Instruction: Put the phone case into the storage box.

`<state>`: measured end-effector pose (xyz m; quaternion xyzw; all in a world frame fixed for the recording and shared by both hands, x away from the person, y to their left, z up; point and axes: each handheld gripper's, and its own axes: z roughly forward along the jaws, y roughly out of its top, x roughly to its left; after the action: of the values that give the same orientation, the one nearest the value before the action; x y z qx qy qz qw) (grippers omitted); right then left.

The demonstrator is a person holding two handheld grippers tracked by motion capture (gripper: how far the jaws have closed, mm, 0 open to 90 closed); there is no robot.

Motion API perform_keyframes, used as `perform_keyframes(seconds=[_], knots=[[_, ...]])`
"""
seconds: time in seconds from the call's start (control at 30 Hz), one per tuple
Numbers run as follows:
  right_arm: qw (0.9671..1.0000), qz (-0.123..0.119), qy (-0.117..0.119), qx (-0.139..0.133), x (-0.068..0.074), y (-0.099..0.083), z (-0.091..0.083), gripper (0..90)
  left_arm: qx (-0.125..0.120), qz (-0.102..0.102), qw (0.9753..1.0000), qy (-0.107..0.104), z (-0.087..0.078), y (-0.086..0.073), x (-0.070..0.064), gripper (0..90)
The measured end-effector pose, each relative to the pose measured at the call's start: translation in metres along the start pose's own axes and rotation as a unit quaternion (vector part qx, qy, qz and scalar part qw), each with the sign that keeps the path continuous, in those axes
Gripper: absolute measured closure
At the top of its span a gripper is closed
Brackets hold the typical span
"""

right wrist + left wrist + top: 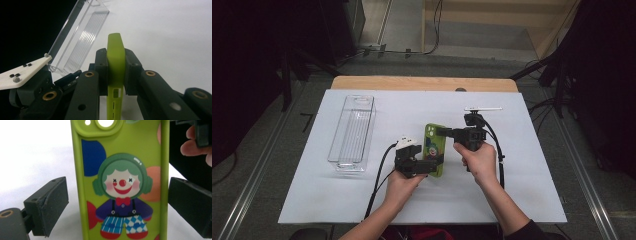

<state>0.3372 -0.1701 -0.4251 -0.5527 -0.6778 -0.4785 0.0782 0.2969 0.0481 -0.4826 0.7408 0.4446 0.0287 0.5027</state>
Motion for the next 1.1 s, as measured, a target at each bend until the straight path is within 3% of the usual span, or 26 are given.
perform_keyframes(seconds=[0.27, 0.5, 0.67, 0.8, 0.93, 1.03, 1.1], knots=[[0.999, -0.031, -0.03, -0.011, 0.002, 0.0, -0.003, 74.9, 0.018, -0.004, 0.9998, -0.007, -0.003, 0.006, 0.001, 4.9], [0.9969, -0.054, -0.053, -0.019, 0.0, 0.001, -0.007, 74.9, 0.048, 0.025, 0.9985, 0.003, -0.005, 0.012, -0.004, 6.2], [0.995, -0.076, -0.059, -0.026, 0.001, 0.001, -0.01, 74.8, 0.078, 0.031, 0.9965, 0.0, -0.004, 0.015, -0.006, 6.2], [0.9925, -0.098, -0.065, -0.033, 0.002, 0.001, -0.013, 74.8, 0.103, 0.032, 0.9939, -0.02, -0.002, 0.017, -0.003, 9.4], [0.9908, -0.11, -0.067, -0.039, 0.003, 0.0, -0.014, 74.8, 0.119, 0.034, 0.992, -0.025, -0.002, 0.019, -0.001, 12.4], [0.9878, -0.131, -0.071, -0.045, 0.004, -0.001, -0.015, 74.8, 0.141, 0.039, 0.9889, -0.028, -0.001, 0.021, 0.0, 12.4], [0.9862, -0.141, -0.071, -0.049, 0.004, -0.001, -0.016, 74.8, 0.146, 0.043, 0.9881, -0.025, -0.001, 0.021, 0.0, 12.4]])
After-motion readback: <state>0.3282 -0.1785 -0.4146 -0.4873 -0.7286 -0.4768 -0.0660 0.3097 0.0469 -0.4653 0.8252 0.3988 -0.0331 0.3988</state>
